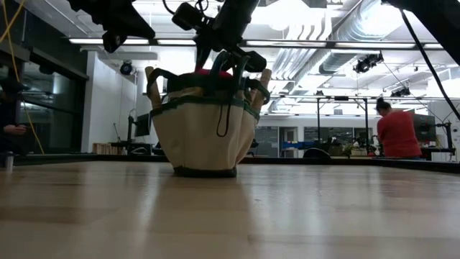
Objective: Pick & Place Garden tools in Gardening bag
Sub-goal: Put the red gloves into the brown gardening bag, then adjust the brown gardening bag
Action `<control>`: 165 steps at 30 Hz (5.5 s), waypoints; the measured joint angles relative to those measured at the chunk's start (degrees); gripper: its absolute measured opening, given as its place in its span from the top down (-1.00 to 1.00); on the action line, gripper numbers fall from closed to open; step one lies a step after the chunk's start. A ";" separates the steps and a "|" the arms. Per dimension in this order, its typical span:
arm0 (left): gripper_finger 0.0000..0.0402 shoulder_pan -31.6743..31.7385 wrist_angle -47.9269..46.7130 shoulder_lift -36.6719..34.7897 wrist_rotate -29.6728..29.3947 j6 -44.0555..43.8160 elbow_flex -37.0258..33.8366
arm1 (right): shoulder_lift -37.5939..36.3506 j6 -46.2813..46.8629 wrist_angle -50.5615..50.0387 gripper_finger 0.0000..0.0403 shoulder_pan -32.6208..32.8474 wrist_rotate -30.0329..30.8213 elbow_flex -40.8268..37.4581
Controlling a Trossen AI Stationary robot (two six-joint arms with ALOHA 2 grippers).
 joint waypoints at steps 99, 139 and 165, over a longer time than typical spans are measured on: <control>1.00 0.03 -0.17 0.13 -6.92 1.29 0.00 | -8.79 24.04 -7.26 -0.07 12.87 10.70 -12.27; 1.00 0.05 -0.17 0.11 -6.82 1.27 0.00 | -10.15 27.77 0.70 -0.07 12.33 7.24 -20.07; 1.00 0.03 -0.17 0.11 -5.76 0.15 0.00 | -10.45 13.54 -3.78 0.96 11.06 1.56 -20.15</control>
